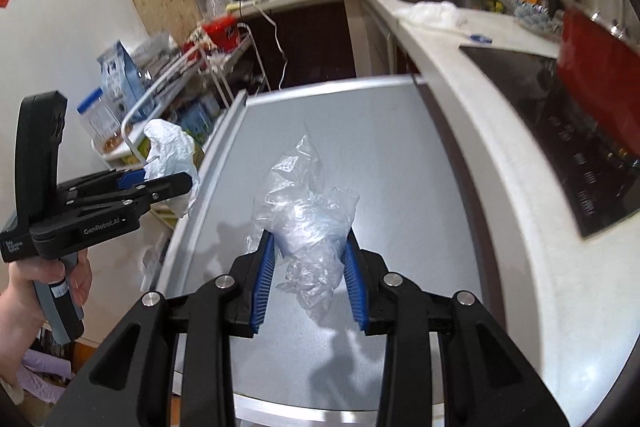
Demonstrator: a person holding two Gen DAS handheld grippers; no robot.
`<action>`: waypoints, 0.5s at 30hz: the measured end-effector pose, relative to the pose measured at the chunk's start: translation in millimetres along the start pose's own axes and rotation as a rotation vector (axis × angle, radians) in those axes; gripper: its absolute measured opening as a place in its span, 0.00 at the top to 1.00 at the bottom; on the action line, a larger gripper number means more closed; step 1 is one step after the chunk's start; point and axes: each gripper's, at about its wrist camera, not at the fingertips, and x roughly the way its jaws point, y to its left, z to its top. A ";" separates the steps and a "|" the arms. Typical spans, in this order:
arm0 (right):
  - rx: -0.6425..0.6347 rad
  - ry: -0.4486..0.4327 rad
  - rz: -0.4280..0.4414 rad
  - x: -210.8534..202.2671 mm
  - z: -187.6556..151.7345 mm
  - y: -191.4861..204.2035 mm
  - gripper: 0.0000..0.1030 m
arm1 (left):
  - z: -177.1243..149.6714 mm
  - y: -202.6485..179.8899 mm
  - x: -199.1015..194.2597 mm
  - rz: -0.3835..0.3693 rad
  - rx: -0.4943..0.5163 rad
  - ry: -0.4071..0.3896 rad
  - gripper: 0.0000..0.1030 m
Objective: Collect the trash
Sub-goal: 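Lift the tissue with the left gripper while the right carries the plastic wrap to the paper bag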
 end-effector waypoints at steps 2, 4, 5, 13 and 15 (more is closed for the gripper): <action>-0.001 -0.016 0.002 -10.5 3.3 0.8 0.68 | 2.4 -2.2 -11.5 0.010 -0.002 -0.024 0.59; -0.007 -0.038 0.001 -22.2 5.8 4.4 0.68 | 5.8 -6.4 -26.9 0.016 0.000 -0.056 0.59; -0.010 -0.052 0.001 -29.8 6.8 5.6 0.68 | 7.3 -9.6 -36.5 0.017 0.003 -0.077 0.59; -0.038 -0.147 0.007 -81.7 14.6 16.9 0.68 | 10.3 -27.8 -87.2 0.026 0.017 -0.182 0.59; -0.048 -0.167 0.011 -93.3 15.4 19.8 0.68 | 9.1 -33.3 -99.5 0.029 0.027 -0.205 0.59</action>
